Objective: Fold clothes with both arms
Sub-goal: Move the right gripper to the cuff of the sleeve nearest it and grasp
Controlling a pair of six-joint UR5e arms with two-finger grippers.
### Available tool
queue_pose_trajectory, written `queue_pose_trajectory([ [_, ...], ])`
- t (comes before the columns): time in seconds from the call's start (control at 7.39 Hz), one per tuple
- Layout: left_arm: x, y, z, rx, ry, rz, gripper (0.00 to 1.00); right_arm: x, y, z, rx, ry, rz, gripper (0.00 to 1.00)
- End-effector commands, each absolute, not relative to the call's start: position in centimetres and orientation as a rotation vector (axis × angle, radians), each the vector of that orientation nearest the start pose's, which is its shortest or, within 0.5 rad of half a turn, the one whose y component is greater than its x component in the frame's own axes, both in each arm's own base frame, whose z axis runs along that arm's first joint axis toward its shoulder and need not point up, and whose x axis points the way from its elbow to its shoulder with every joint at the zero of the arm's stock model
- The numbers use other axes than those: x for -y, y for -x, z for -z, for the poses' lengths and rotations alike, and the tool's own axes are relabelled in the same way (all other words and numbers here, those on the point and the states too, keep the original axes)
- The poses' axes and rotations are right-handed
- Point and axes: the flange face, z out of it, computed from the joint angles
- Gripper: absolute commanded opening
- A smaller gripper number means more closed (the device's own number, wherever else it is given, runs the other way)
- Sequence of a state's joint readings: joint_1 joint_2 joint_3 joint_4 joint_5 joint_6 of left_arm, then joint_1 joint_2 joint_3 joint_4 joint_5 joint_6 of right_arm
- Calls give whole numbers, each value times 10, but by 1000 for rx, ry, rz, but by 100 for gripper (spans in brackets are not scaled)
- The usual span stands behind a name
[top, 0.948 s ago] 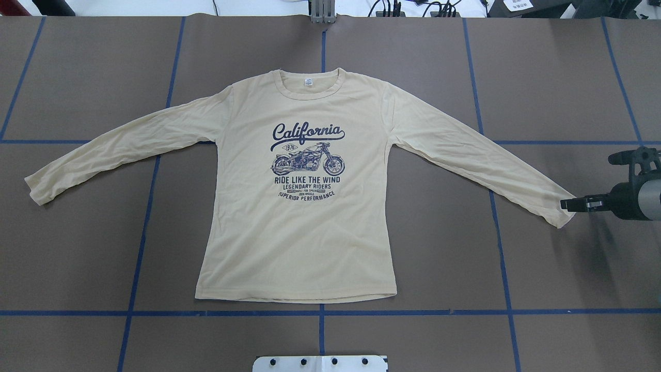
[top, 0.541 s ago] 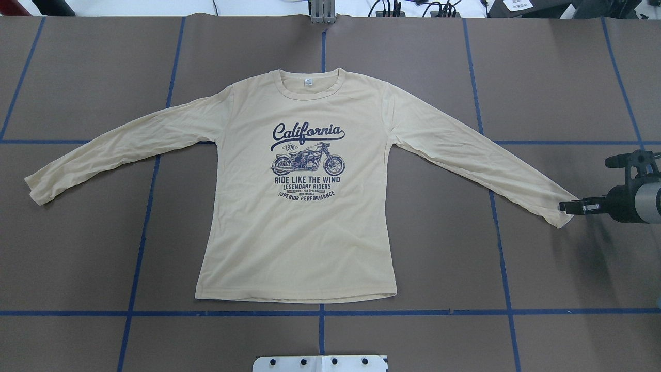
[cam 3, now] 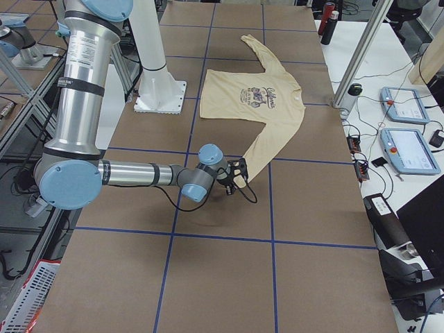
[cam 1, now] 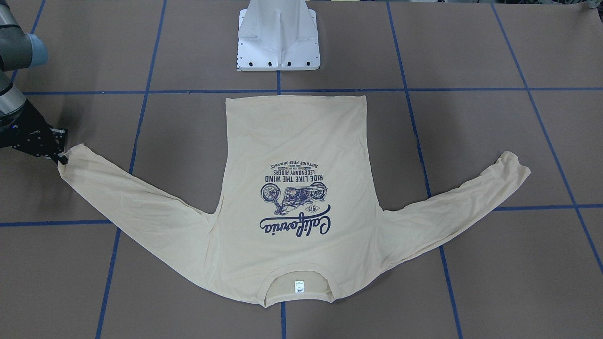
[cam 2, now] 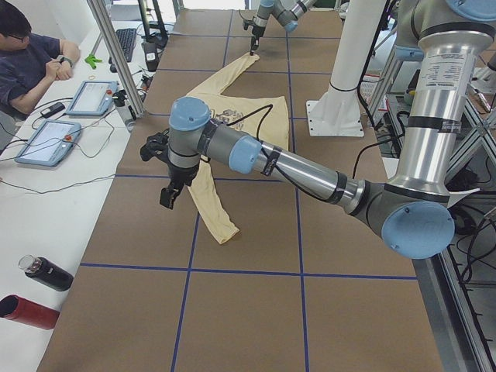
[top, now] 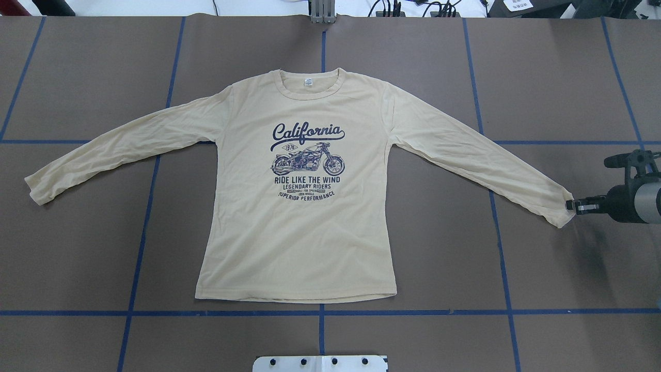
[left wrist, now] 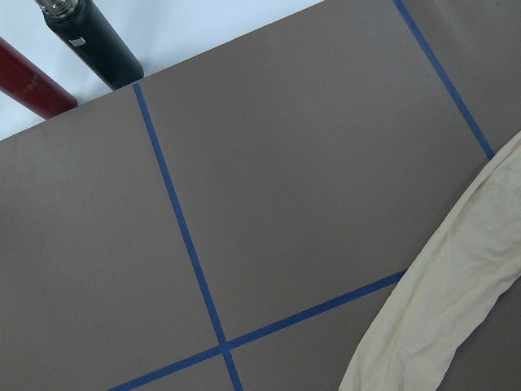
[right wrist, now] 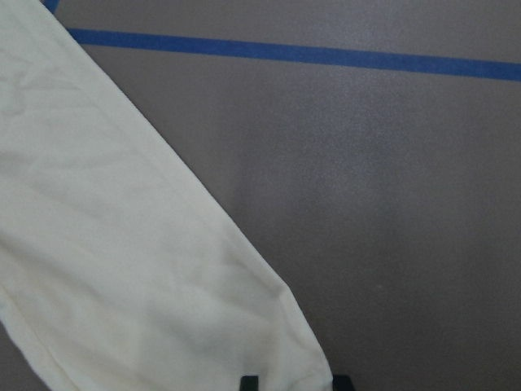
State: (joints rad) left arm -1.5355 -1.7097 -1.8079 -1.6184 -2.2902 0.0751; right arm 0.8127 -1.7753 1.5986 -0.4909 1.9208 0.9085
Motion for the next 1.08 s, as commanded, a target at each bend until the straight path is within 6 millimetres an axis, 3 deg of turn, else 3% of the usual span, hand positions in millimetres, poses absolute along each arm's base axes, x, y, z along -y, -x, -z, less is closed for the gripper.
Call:
queue_pose_trajectory([
  [0.0,548,48,-470,-702,-414,-254,100,384,227,-610,907,-372,29,0],
  [0.14,548,48,-470,-702,-414,-254,100,385,229,-589,930,-382,39,0],
  [0.27,548,48,-470,-702,-414,-254,100,391,226,-556,930,-378,28,0],
  [0.54,548,48,-470,-702,-414,-254,100,400,226,-463,912,-368,-2,0],
  [0.68,548,48,-470,-702,-413,-253,100,419,240,-417,921,-384,-12,0],
  [0.95,548,48,-469,-702,-415,-253,100,468,292,-306,963,-353,-105,0],
])
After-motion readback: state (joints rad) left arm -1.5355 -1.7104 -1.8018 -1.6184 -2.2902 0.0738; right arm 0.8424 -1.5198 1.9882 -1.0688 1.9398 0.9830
